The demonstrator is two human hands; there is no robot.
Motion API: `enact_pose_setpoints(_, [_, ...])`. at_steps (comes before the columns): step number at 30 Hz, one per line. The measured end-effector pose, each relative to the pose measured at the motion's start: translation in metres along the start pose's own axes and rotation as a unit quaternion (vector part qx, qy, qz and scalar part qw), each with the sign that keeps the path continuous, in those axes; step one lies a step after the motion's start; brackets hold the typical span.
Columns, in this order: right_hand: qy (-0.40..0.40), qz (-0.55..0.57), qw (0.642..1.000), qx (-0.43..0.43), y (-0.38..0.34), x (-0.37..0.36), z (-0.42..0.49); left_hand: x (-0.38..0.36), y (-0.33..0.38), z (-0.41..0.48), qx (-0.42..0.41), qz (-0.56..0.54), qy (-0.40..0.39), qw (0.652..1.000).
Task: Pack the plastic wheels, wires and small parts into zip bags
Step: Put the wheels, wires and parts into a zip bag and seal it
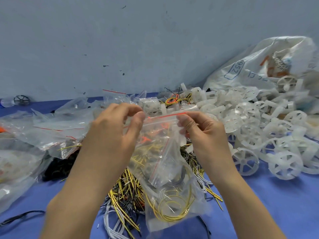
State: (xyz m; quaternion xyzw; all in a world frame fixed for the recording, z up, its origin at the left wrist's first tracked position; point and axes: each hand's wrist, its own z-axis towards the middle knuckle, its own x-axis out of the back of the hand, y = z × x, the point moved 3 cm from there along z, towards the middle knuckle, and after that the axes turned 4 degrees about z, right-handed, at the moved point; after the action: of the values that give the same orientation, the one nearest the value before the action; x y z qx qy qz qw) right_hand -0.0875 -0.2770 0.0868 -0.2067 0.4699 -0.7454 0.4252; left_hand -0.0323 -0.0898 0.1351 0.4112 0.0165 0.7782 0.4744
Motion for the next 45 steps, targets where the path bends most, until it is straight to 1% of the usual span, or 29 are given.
enact_pose_setpoints(3, [-0.014, -0.046, 0.999, 0.020, 0.001, -0.005, -0.003, -0.017, 0.020, 0.004, -0.028, 0.014, -0.057, 0.998])
enact_pose_setpoints(5, [-0.023, -0.048, 0.998, 0.037, 0.000, -0.007, -0.005, -0.029, 0.027, 0.005, -0.033, -0.001, -0.102, 0.994])
enact_pose_setpoints(7, [-0.026, -0.027, 0.999, 0.033, 0.002, -0.008, -0.007, -0.036, 0.028, 0.006, -0.028, -0.013, -0.125, 0.992])
enact_pose_setpoints(9, [-0.026, 0.023, 0.999, 0.001, 0.006, -0.010, -0.010, -0.038, 0.026, 0.009, -0.017, -0.030, -0.135, 0.990])
enact_pose_setpoints(11, [-0.032, 0.072, 0.997, -0.027, 0.009, -0.016, -0.012, -0.037, 0.022, 0.013, -0.009, -0.022, -0.160, 0.987])
enact_pose_setpoints(13, [-0.041, 0.082, 0.996, -0.024, 0.008, -0.024, -0.015, -0.036, 0.018, 0.014, -0.008, 0.011, -0.202, 0.979])
enact_pose_setpoints(15, [-0.047, 0.062, 0.997, -0.003, 0.006, -0.031, -0.017, -0.033, 0.015, 0.014, -0.013, 0.032, -0.223, 0.974])
enact_pose_setpoints(19, [-0.049, 0.023, 0.998, 0.025, 0.000, -0.036, -0.018, -0.026, 0.019, 0.011, -0.021, 0.047, -0.203, 0.978])
enact_pose_setpoints(22, [-0.023, 0.016, 0.999, 0.034, -0.004, -0.033, -0.017, -0.028, 0.025, 0.007, -0.032, 0.032, -0.197, 0.979])
enact_pose_setpoints(26, [-0.002, 0.037, 0.999, 0.010, -0.005, -0.030, -0.014, -0.030, 0.027, -0.002, -0.045, 0.052, -0.177, 0.982])
enact_pose_setpoints(30, [0.014, 0.056, 0.998, 0.000, -0.008, -0.022, -0.009, -0.025, 0.016, -0.006, -0.041, 0.069, -0.161, 0.984])
enact_pose_setpoints(32, [0.024, 0.075, 0.997, -0.022, -0.008, -0.016, -0.005, -0.019, 0.012, -0.007, -0.040, 0.069, -0.141, 0.987])
enact_pose_setpoints(34, [-0.001, 0.091, 0.994, -0.065, -0.004, -0.012, -0.003, -0.015, 0.009, -0.008, -0.037, 0.068, -0.122, 0.990])
enact_pose_setpoints(37, [-0.074, 0.093, 0.986, -0.118, 0.000, -0.015, -0.004, -0.012, 0.008, -0.007, -0.032, 0.062, -0.102, 0.992])
enact_pose_setpoints(39, [-0.083, 0.101, 0.984, -0.121, 0.001, -0.016, -0.005, -0.011, 0.009, -0.006, -0.031, 0.051, -0.098, 0.993])
enact_pose_setpoints(45, [-0.090, 0.127, 0.983, -0.098, 0.001, -0.012, -0.003, -0.007, 0.009, 0.000, -0.034, -0.024, -0.075, 0.996])
